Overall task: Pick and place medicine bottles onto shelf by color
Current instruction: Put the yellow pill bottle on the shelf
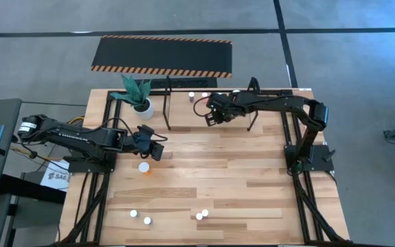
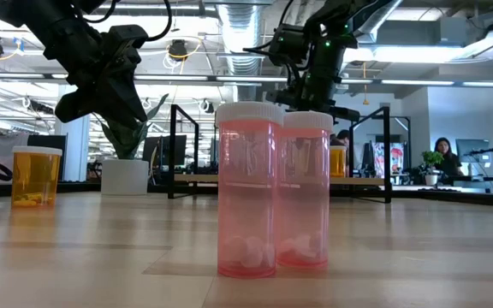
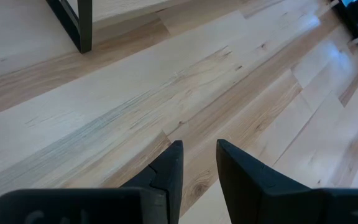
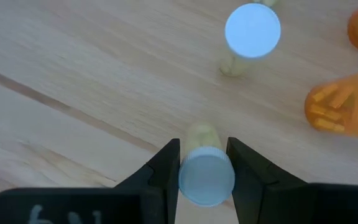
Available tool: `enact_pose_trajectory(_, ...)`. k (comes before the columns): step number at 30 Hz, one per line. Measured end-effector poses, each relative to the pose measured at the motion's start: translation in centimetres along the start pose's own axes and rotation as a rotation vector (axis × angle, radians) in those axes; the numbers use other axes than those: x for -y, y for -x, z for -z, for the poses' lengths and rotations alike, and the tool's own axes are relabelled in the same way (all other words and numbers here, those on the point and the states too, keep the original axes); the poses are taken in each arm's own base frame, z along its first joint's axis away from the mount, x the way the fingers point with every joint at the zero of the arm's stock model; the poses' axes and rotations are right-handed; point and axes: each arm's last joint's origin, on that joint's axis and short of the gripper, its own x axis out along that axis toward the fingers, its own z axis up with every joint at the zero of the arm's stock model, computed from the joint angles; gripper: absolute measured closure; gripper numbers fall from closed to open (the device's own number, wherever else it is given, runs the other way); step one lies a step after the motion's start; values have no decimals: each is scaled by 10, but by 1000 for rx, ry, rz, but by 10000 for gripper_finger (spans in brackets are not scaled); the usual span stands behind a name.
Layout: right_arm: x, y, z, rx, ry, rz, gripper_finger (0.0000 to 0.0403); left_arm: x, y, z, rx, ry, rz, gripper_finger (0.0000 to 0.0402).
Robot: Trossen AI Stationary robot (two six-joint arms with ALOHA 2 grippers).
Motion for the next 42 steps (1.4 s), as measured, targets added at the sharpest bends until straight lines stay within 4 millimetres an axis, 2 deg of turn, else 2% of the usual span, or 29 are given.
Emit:
enact_pose_trajectory(9,-1,0,0,2,-8,-3,279,0,0,0,0,0,0,319)
enact_pose_trajectory(18,-6,-14,2,-9,-23,6,279,0,0,0,0,0,1,319)
enact_pose_trajectory(42,0,-11,-5,-27,-29,38,279,0,0,0,-1,0,0,319)
